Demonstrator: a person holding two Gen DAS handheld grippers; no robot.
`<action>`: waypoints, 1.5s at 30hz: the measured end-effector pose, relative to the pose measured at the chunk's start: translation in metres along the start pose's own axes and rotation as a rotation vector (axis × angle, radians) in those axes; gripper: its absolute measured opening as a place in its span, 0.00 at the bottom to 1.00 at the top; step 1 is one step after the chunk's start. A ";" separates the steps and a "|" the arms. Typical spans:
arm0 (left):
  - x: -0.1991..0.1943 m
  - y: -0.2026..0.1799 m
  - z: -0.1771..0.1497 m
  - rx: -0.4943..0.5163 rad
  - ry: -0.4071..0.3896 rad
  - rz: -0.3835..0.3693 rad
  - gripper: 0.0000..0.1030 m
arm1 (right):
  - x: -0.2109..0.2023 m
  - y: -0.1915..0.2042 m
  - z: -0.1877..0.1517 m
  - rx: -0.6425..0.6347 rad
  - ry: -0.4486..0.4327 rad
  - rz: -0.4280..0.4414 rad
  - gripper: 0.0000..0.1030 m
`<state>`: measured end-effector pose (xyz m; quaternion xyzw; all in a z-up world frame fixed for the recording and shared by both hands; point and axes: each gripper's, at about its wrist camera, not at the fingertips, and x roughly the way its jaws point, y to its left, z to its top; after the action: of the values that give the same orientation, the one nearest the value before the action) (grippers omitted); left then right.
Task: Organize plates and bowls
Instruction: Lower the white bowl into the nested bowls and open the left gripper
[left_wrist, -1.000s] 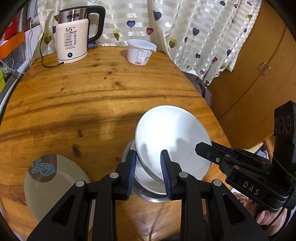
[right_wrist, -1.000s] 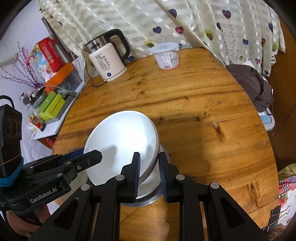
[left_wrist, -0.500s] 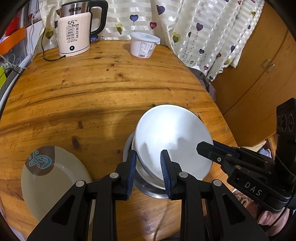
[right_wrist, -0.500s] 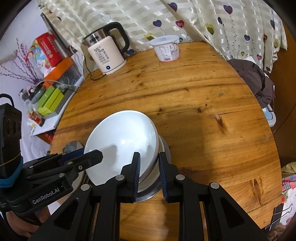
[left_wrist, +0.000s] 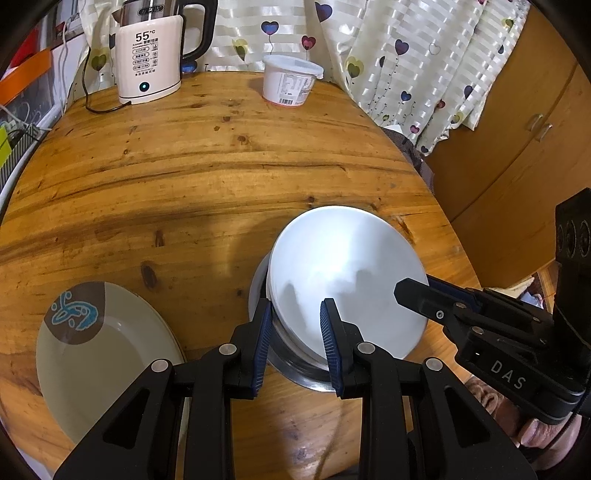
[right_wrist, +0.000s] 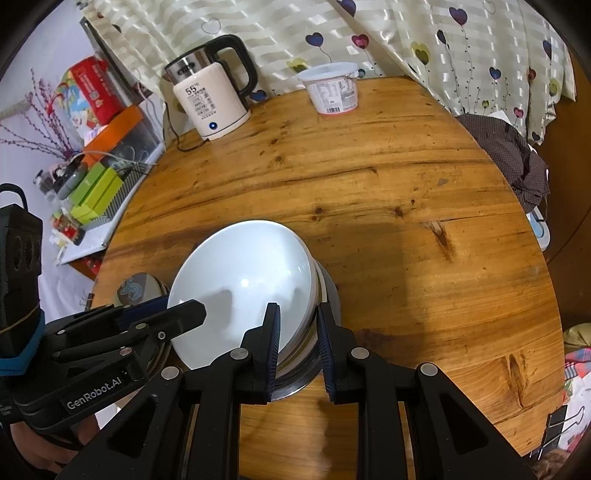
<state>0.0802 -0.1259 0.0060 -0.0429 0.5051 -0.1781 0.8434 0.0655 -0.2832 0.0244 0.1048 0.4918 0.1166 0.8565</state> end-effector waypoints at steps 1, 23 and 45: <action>0.000 0.001 0.000 0.000 0.000 0.000 0.27 | 0.000 0.000 0.000 0.000 0.000 0.000 0.19; -0.005 -0.001 0.000 0.006 -0.032 0.001 0.27 | 0.000 -0.002 0.000 -0.018 -0.003 0.012 0.21; -0.030 0.006 -0.009 0.011 -0.122 0.009 0.27 | -0.022 -0.007 -0.006 -0.040 -0.056 0.063 0.27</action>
<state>0.0614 -0.1088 0.0253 -0.0468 0.4518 -0.1740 0.8737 0.0501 -0.2958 0.0372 0.1062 0.4618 0.1504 0.8677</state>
